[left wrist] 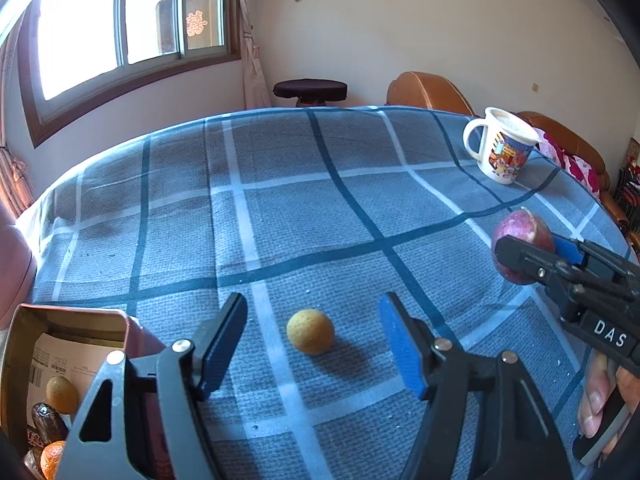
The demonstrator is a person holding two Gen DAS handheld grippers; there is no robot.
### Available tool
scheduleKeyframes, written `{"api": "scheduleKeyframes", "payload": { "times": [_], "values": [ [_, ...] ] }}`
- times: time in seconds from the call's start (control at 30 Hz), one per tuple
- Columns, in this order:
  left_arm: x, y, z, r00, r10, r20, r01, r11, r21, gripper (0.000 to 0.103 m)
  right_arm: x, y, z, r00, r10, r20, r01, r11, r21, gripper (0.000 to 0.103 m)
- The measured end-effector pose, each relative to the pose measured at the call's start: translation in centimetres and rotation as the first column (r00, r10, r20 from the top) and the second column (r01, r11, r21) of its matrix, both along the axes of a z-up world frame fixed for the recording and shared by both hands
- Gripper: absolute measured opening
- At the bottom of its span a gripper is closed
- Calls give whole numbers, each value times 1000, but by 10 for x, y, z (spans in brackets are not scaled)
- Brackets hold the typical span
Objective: Organize fruits
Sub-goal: 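Grasp a small yellow fruit with the left tool while the right tool grasps the red-purple fruit, then lift the yellow fruit with the left tool while the right tool lifts the red-purple fruit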
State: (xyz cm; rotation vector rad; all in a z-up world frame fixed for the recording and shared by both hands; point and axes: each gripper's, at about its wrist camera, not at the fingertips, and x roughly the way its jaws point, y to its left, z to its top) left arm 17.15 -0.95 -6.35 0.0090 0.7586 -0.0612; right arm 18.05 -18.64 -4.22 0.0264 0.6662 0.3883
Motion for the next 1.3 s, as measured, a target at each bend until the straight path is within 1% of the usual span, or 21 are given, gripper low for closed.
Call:
{"api": "scheduleKeyframes", "payload": {
  "times": [0.07, 0.13, 0.17, 0.33, 0.47, 0.57, 0.6, 0.67, 0.77, 0.83, 0.9, 0.97, 1.1, 1.3],
  "values": [
    [1, -6, -1, 1000, -15, -9, 15, 1000, 17, 59, -1, 2, 0, 1000, 2, 4, -1, 1000, -12, 51],
    [5, -6, -4, 999, -21, -33, 21, 1000, 8, 52, 0, 4, 0, 1000, 3, 3, -3, 1000, -21, 51],
    [7, -6, -6, 998, -26, -50, 26, 1000, 3, 50, 0, 4, 0, 1000, 4, 3, -4, 1000, -23, 51],
    [11, -5, -8, 998, -8, -66, 9, 1000, 12, 48, 1, 5, -1, 1000, 5, -2, -5, 1000, -30, 51],
    [17, 2, -13, 995, 16, -97, -18, 1000, -15, 49, 0, 7, -2, 1000, 10, 1, -10, 999, -41, 51],
    [22, 0, -17, 993, 23, -119, -23, 1000, 5, 48, 0, 9, -2, 1000, 12, 5, -12, 999, -49, 51],
    [23, -2, -18, 991, 24, -129, -22, 1000, 14, 44, 0, 9, -1, 1000, 12, 6, -12, 999, -50, 51],
    [23, -3, -18, 992, 25, -126, -22, 999, 24, 27, -1, 9, -1, 1000, 11, 6, -11, 999, -49, 51],
    [20, -4, -18, 992, 25, -124, -21, 999, 30, 27, -1, 8, -1, 1000, 12, 6, -12, 999, -43, 51],
    [16, -1, -17, 993, 17, -120, -17, 1000, 3, 28, -1, 8, -1, 1000, 12, 6, -12, 999, -43, 51],
    [12, 2, -15, 994, 27, -106, -29, 1000, -12, 28, -1, 8, -1, 1000, 12, 7, -12, 999, -43, 51],
    [11, 4, -15, 994, 23, -109, -26, 999, -26, 29, -1, 8, -1, 1000, 13, 8, -12, 999, -45, 51],
    [13, 4, -16, 992, 15, -125, -19, 999, -33, 29, -1, 8, -1, 1000, 14, 8, -14, 999, -46, 51],
    [10, 0, -17, 992, -7, -123, 3, 999, -35, 28, -1, 7, 0, 1000, 26, 14, -26, 999, -35, 51]
  ]
}}
